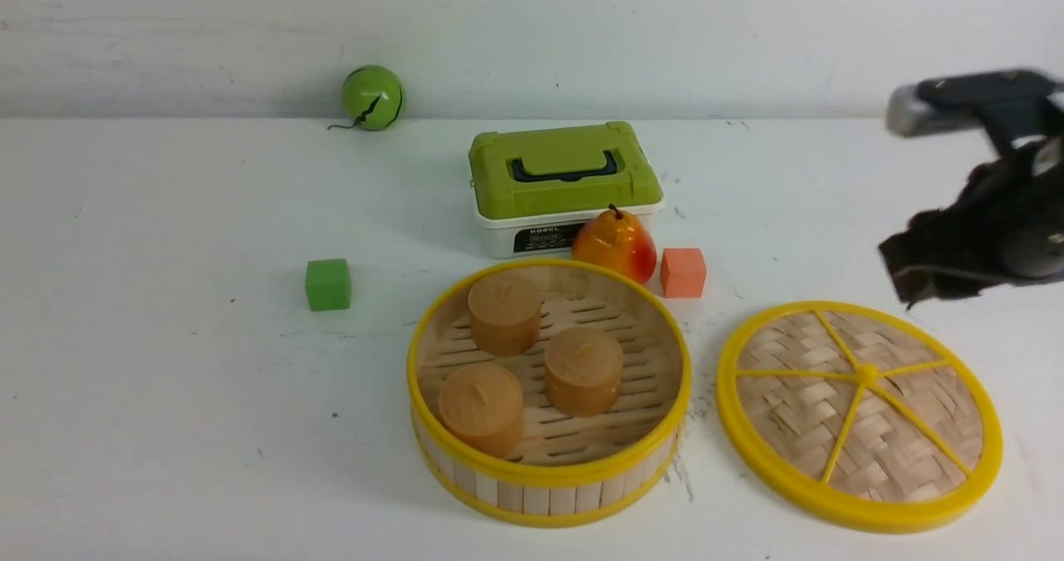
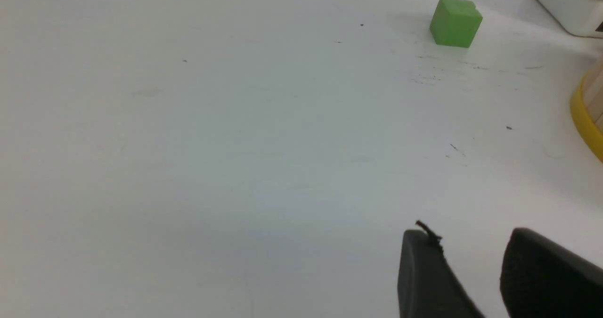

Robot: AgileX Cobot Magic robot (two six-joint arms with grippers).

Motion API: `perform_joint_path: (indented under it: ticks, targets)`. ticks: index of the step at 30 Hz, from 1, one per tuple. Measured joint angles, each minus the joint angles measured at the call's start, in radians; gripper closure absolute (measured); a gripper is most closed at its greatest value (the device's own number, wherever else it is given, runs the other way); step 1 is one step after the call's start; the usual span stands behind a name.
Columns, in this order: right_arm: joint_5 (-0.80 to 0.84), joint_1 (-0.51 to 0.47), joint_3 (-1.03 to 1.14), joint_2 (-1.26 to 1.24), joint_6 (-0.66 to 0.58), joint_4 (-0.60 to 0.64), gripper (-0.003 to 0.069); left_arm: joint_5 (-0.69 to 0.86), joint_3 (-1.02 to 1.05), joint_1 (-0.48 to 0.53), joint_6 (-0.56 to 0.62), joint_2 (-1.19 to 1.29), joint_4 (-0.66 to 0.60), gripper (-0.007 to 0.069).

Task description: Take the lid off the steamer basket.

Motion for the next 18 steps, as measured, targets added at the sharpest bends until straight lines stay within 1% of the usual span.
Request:
perform_joint_path:
  ticks: [2, 4, 5, 6, 7, 8, 9, 10, 11, 13, 18]
  targets:
    - [-0.041, 0.0, 0.061, -0.133, -0.026, 0.027, 0.0315, 0.0, 0.0, 0.0, 0.0, 0.0, 0.0, 0.0386]
    - [-0.092, 0.0, 0.145, -0.276, -0.061, 0.066, 0.0361, 0.0, 0.0, 0.0, 0.0, 0.0, 0.0, 0.0386]
    - [-0.123, 0.0, 0.199, -0.359, -0.08, 0.09, 0.0396, 0.0, 0.0, 0.0, 0.0, 0.0, 0.0, 0.0386]
    - [-0.128, 0.0, 0.218, -0.373, -0.087, 0.095, 0.0412, 0.0, 0.0, 0.0, 0.0, 0.0, 0.0, 0.0386]
    - [-0.165, 0.0, 0.28, -0.475, -0.11, 0.124, 0.0487, 0.0, 0.0, 0.0, 0.0, 0.0, 0.0, 0.0386]
    - [-0.182, 0.0, 0.321, -0.523, -0.123, 0.137, 0.053, 0.0, 0.0, 0.0, 0.0, 0.0, 0.0, 0.0386]
    - [-0.189, 0.0, 0.329, -0.545, -0.125, 0.142, 0.054, 0.0, 0.0, 0.0, 0.0, 0.0, 0.0, 0.0386]
    - [-0.209, 0.0, 0.377, -0.607, -0.132, 0.155, 0.0616, 0.0, 0.0, 0.0, 0.0, 0.0, 0.0, 0.0386]
    - [-0.225, 0.0, 0.406, -0.663, -0.135, 0.164, 0.0652, 0.0, 0.0, 0.0, 0.0, 0.0, 0.0, 0.0386]
    - [-0.253, 0.0, 0.451, -0.728, -0.141, 0.171, 0.0678, 0.0, 0.0, 0.0, 0.0, 0.0, 0.0, 0.0386]
    - [-0.26, 0.0, 0.516, -0.882, -0.142, 0.179, 0.068, 0.0, 0.0, 0.0, 0.0, 0.0, 0.0, 0.0386]
